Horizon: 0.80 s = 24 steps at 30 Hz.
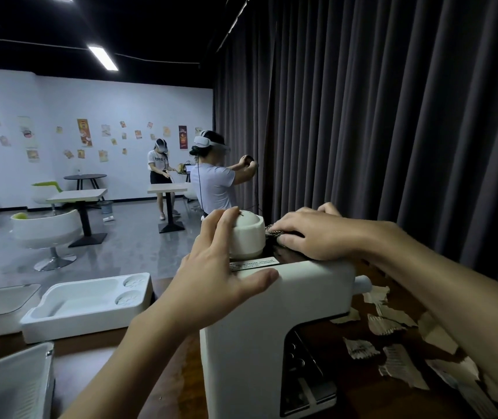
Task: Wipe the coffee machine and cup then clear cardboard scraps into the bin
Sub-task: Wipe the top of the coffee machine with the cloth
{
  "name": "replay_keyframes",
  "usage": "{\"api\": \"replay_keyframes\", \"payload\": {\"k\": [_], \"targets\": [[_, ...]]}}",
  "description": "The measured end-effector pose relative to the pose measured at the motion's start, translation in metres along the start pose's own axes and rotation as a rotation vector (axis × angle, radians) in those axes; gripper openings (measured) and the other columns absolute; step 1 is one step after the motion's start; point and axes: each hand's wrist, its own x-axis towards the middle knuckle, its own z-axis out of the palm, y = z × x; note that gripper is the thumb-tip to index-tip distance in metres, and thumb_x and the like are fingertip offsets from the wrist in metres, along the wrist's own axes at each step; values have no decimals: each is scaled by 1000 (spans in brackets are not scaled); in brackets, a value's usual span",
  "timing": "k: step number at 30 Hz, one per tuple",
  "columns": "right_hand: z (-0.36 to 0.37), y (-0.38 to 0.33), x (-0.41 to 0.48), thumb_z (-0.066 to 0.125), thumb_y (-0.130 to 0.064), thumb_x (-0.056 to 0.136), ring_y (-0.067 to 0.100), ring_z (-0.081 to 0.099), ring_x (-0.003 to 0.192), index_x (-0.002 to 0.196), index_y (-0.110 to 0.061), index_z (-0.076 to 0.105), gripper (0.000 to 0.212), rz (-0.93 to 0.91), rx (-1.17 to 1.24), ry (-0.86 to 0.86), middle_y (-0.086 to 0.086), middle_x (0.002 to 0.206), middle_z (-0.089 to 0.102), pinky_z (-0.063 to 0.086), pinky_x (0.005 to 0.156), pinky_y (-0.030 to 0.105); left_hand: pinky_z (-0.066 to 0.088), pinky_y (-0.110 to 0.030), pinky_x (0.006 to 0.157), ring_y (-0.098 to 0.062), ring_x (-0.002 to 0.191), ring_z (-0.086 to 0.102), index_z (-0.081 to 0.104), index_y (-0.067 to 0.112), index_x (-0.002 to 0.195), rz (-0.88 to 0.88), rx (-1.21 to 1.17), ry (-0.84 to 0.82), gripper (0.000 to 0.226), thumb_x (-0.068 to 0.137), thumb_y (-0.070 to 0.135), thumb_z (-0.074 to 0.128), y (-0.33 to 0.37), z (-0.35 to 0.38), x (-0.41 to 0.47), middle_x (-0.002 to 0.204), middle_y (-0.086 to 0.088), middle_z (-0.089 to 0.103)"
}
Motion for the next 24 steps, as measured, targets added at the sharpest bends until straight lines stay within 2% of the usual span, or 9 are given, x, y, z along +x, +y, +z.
{"api": "replay_keyframes", "payload": {"k": [4, 6, 8, 9, 11, 13, 20, 22, 24], "targets": [[5, 1, -39, 36, -41, 102, -7, 24, 130, 140, -43, 43, 39, -87, 47, 77, -24, 146, 40, 7, 100, 31, 36, -45, 115, -11, 141, 33, 14, 40, 153, 11, -31, 34, 107, 63, 80, 56, 0, 2, 0, 149, 33, 9], [8, 0, -55, 38, -34, 102, -19, 13, 125, 143, -42, 40, 42, -118, 73, 114, -24, 150, 34, 0, 104, 27, 29, -21, 117, 1, 146, 20, 14, 38, 156, 17, -142, 45, 110, 65, 77, 60, -7, 4, -6, 154, 33, 3], [10, -3, -62, 38, -22, 101, -23, 8, 122, 146, -40, 35, 48, -144, 81, 134, -20, 153, 31, -10, 107, 21, 22, 3, 103, 21, 141, 10, 9, 41, 157, 18, -290, 42, 110, 68, 71, 66, -16, 5, -19, 158, 31, -2], [12, -6, -64, 38, -17, 100, -21, 9, 123, 147, -39, 33, 52, -160, 85, 157, -18, 152, 33, -14, 105, 14, 21, 3, 104, 23, 140, 8, 6, 46, 155, 12, -339, 28, 110, 68, 69, 69, -21, 6, -27, 159, 31, -1], [14, -15, -67, 39, -13, 100, -12, 18, 120, 143, -36, 36, 49, -181, 102, 232, -15, 142, 43, -14, 94, -2, 24, -21, 120, 8, 149, 10, 0, 61, 148, 0, -394, -13, 106, 70, 65, 73, -28, 10, -41, 161, 30, 4], [17, -24, -71, 43, -13, 100, -6, 29, 121, 134, -34, 45, 40, -216, 101, 299, -19, 131, 49, -4, 97, 0, 19, -44, 125, -1, 153, 4, -5, 67, 141, 7, -362, -22, 104, 74, 63, 73, -31, 14, -46, 161, 31, -2], [41, -59, -81, 46, -17, 93, 17, 48, 122, 132, -24, 58, 41, -275, 129, 438, -6, 134, 55, 31, 106, 36, 7, -39, 127, 3, 151, -7, -1, 65, 139, 43, -320, 92, 95, 74, 59, 69, -22, 22, -47, 157, 34, -2], [47, -61, -83, 49, -15, 91, 20, 52, 117, 128, -22, 61, 40, -265, 151, 501, -4, 131, 58, 36, 102, 39, 5, -31, 125, 5, 150, -7, -1, 63, 142, 72, -269, 106, 94, 75, 60, 66, -15, 25, -48, 152, 43, -2], [50, -55, -84, 50, -14, 91, 19, 53, 115, 124, -20, 64, 37, -242, 185, 563, -4, 127, 60, 36, 101, 38, 6, -33, 125, 4, 150, -10, 5, 47, 152, 106, -168, 82, 94, 79, 62, 62, -11, 26, -49, 154, 36, 1]]}}
